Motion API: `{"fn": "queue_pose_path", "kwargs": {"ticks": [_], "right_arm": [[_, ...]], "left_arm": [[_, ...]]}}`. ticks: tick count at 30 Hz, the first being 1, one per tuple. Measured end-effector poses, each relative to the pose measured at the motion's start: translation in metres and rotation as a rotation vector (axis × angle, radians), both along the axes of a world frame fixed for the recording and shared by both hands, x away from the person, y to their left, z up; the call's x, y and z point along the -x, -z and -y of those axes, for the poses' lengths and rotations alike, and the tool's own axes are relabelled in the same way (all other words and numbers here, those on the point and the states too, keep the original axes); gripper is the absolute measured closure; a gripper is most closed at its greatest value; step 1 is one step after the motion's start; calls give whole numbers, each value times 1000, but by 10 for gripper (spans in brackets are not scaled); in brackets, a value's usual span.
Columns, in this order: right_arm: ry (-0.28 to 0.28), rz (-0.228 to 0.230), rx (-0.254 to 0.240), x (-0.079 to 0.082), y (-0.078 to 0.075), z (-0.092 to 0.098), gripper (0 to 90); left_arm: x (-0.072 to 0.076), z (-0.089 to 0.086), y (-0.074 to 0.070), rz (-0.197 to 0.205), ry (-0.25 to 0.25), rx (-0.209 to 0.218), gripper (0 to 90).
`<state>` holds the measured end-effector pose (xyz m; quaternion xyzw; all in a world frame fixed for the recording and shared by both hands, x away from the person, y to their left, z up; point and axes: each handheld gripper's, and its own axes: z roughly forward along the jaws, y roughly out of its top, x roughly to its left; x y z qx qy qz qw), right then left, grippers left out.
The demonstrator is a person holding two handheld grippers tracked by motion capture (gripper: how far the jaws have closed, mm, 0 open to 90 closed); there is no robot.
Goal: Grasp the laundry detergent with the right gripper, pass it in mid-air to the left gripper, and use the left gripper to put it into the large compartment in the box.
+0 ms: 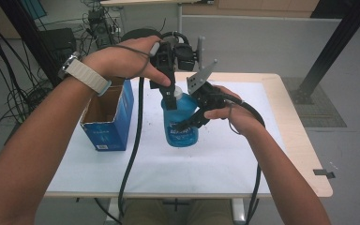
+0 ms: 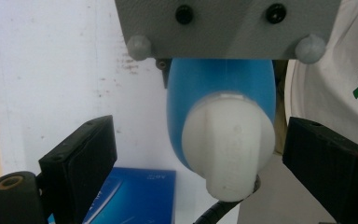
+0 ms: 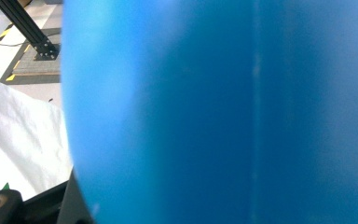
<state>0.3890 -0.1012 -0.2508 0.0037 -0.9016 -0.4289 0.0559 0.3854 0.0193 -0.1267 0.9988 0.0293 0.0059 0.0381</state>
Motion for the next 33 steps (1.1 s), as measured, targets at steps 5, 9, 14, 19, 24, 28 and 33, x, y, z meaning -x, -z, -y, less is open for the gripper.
{"fn": "queue_pose_path", "kwargs": {"ticks": [5, 9, 14, 19, 24, 28, 33], "right_arm": [[-3, 4, -4, 1, -1, -1, 429], [-1, -1, -9, 1, -3, -1, 429], [-1, -2, -19, 2, -5, -1, 429], [-6, -20, -27, 2, -6, -2, 429], [-8, 12, -27, 1, -7, -2, 429], [-10, 10, -31, 1, -7, -2, 428], [-10, 10, -29, 2, -7, -1, 429]], "left_arm": [[0, 2, 3, -8, 8, 4, 111], [0, 2, 7, -15, 12, 6, 120], [0, 1, 11, -22, 16, 14, 140], [0, 2, 13, -33, 23, 18, 151], [0, 2, 16, -38, 32, 17, 175], [1, 2, 18, -41, 37, 20, 205], [1, 3, 19, -43, 41, 22, 227]]}}
